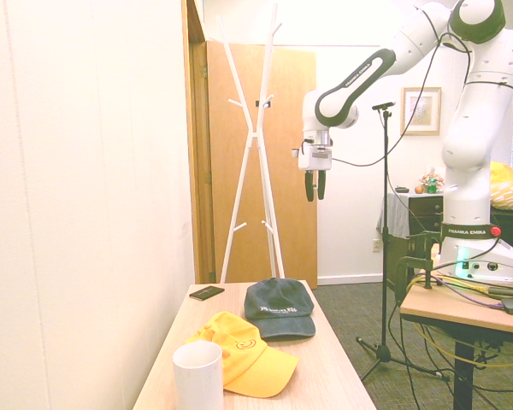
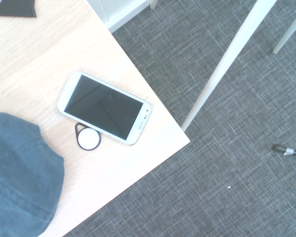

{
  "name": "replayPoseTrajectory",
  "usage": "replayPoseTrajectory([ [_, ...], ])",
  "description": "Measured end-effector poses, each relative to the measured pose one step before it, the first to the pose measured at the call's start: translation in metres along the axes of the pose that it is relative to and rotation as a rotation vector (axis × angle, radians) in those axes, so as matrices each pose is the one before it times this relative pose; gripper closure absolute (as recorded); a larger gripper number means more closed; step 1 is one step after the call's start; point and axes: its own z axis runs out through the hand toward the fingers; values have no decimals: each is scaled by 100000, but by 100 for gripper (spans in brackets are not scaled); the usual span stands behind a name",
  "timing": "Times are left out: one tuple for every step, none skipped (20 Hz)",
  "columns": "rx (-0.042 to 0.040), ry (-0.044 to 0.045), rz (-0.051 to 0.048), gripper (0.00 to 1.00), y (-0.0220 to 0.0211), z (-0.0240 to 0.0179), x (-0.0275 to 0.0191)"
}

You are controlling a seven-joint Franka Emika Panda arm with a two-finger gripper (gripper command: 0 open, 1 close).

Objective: Hang the cap

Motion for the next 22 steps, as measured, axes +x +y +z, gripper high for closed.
replayPoseTrajectory([
  [-80,-87,133,0,-4,53,7],
  [-122,-132,747,0,0,72,7],
  [-83,-105,-85,0,-63,109,-5],
  [-133,-61,-476,0,-240,181,-55],
  [-108,-23,-825,0,-458,292,-165],
  [-204,-19,-963,0,-683,408,-282],
  [-385,-91,-1069,0,-1007,503,-447],
  [-671,-254,-1392,0,-1243,608,-651],
  [-835,-302,-1335,0,-1295,616,-733],
  [-963,-210,-1603,0,-1427,652,-856],
  [-728,-176,-1758,0,-1508,693,-992],
  [-893,6,-1897,0,-1541,766,-992],
  [-872,205,-1681,0,-1525,901,-927],
  [-992,366,-1614,0,-1438,1109,-813],
  [-1004,417,-1392,0,-1436,1270,-686],
  [-1071,220,-1167,0,-1376,1335,-511],
  [-734,-39,-994,0,-1202,1314,-306],
  [-424,-295,-940,0,-1201,1272,-213],
  [-174,-482,-1036,0,-1065,1209,-230],
  [-359,-377,-1040,0,-905,1155,-160],
  [-488,-557,-769,0,-814,1017,-125],
  [-596,-570,-856,0,-694,800,-194],
])
